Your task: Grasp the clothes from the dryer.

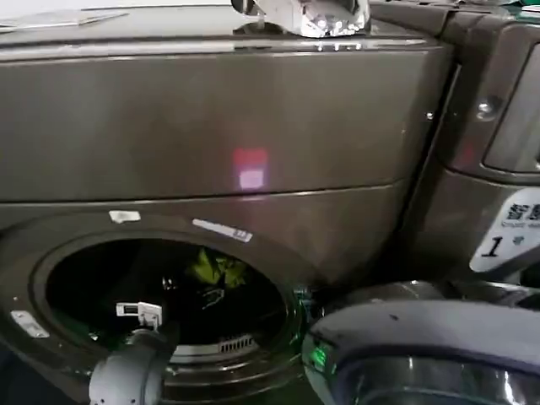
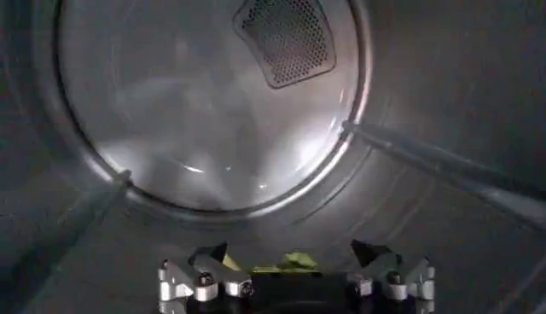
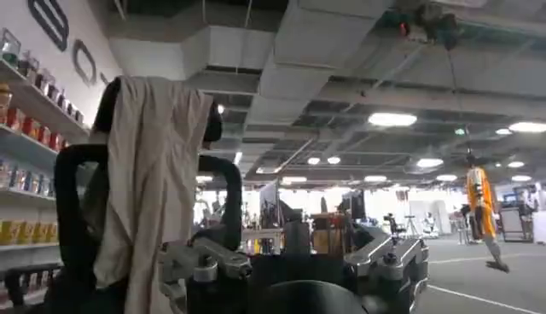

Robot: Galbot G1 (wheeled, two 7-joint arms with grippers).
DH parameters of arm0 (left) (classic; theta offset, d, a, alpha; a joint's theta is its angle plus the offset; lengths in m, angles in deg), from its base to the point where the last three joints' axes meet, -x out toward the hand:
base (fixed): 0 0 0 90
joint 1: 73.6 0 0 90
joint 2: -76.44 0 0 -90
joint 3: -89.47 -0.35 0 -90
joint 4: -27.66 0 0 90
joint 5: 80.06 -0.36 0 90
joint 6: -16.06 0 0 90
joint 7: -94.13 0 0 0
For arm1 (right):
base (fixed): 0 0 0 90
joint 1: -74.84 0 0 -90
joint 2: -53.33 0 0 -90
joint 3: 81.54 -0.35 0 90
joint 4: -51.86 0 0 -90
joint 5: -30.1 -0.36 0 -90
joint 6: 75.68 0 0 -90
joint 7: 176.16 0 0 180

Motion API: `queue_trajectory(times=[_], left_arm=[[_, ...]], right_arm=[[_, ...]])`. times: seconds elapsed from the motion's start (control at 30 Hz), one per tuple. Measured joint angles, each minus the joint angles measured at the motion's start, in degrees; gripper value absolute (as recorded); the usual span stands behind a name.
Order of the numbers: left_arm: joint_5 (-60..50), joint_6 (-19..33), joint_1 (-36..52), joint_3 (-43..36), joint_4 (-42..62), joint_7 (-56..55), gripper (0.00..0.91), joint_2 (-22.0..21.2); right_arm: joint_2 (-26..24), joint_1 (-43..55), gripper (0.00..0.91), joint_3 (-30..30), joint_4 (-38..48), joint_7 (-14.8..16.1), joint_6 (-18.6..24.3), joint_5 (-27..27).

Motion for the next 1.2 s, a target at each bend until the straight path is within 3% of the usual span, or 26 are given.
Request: queue_trajectory(times=[0.83,1.03,1.2], left_arm=[[-2.59,0.22,18.48,-0.04,25.60,-0.60,0.907,-0.18],[-6.71,3.58,22.71,-0.34,31.55,1.21,0.907,-0.31],[-21.10,11.40,25.53,0.11,36.69,8.65,0.907,0.85]], right_arm=[[0.32,1.58,0.907,2.98,-2.23,-0.07,0.13,0.51],[0.49,1.52,0.907,3.41,-2.80,-0.06,0.16,0.61],[0.65,1.67,0.907,3.94,-3.09,-0.07,0.27,0.95]])
